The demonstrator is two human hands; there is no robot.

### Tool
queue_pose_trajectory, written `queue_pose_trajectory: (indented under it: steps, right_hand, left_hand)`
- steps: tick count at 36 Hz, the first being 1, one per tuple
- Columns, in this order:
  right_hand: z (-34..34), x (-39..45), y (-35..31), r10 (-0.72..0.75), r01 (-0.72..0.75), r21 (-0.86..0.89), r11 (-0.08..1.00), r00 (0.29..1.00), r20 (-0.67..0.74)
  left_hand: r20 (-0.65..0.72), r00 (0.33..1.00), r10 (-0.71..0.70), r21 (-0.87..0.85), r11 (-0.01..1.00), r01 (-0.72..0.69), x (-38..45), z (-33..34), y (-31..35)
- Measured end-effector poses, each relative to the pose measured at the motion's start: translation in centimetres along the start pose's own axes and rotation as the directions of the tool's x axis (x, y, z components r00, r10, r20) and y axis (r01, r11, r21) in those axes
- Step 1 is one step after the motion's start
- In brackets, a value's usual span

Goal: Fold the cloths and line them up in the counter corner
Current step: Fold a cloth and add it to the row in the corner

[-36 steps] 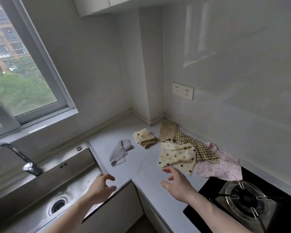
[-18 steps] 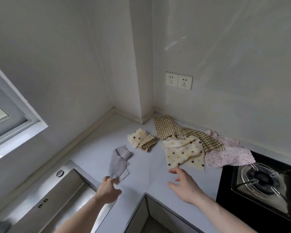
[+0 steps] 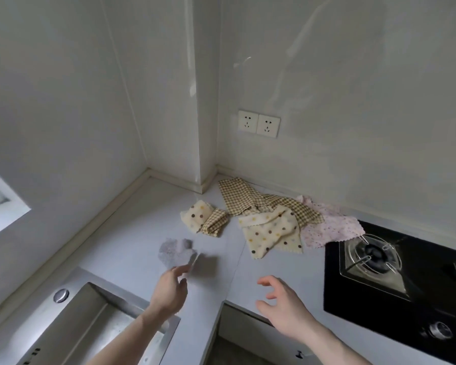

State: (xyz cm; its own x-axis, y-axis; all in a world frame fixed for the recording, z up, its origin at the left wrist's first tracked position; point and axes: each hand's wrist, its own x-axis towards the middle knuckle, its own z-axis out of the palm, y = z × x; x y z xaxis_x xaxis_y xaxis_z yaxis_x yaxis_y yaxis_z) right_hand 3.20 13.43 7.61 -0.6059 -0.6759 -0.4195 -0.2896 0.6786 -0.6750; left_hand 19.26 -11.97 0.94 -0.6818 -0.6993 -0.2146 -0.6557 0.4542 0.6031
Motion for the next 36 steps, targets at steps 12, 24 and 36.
queue_pose_trajectory:
  steps: [12, 24, 36]
  right_hand:
    - [-1.3, 0.4, -2.2, -0.119, 0.120, 0.006, 0.993, 0.985, -0.128]
    - [-6.5, 2.1, -1.2, -0.354, 0.396, 0.168, 0.903, 0.906, -0.231]
    - [-3.9, 9.5, 7.9, -0.525, 0.554, 0.223, 0.802, 0.832, -0.178]
  left_hand:
    - [-0.039, 0.933, 0.357, -0.128, 0.925, -0.359, -0.8, -3.4, 9.2]
    - [0.190, 0.705, 0.683, -0.147, 0.730, -0.668, -0.5, -4.7, 17.3]
    - [0.047, 0.581, 0.812, -0.016, 0.583, -0.813, 2.7, 5.5, 18.0]
